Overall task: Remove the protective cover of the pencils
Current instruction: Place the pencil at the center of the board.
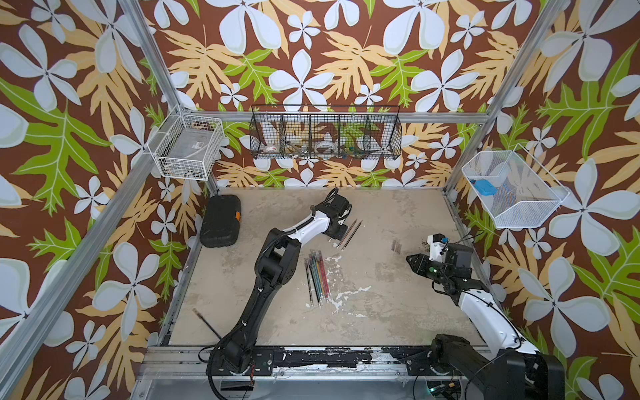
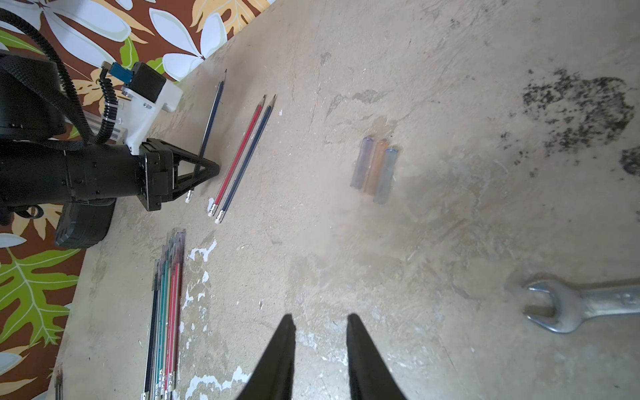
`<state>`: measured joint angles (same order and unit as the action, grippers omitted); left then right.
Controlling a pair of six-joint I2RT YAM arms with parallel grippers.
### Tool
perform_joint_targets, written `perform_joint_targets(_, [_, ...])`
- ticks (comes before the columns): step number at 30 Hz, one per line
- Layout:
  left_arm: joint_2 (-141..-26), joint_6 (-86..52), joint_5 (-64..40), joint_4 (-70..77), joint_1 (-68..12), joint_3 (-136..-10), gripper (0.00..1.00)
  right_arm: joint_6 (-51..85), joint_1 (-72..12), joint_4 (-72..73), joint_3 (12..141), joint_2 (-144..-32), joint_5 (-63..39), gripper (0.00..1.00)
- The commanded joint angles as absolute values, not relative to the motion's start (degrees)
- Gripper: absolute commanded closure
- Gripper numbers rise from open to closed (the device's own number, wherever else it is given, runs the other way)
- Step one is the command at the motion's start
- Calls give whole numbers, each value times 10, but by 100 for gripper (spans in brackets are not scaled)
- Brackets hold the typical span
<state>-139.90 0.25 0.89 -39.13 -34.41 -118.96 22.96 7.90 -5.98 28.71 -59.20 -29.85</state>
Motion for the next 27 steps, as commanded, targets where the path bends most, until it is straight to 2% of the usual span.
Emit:
perform_joint_targets(1, [-1389,10,-15,-413,-352,-1189,89,230,80,-44,287,-594,-307,71])
perform_joint_targets(10, [-1392,7,-11,-414,-356,-1193,75,229,80,-46,285,-592,-308,71])
perform_joint_targets(22, [-1390,2,-46,-418,-356,-1219,76,229,80,-46,283,-596,-311,71])
perform_joint_targets(27, [-1384,-25,-8,-400,-344,-1222,74,229,80,-47,280,-592,-310,71])
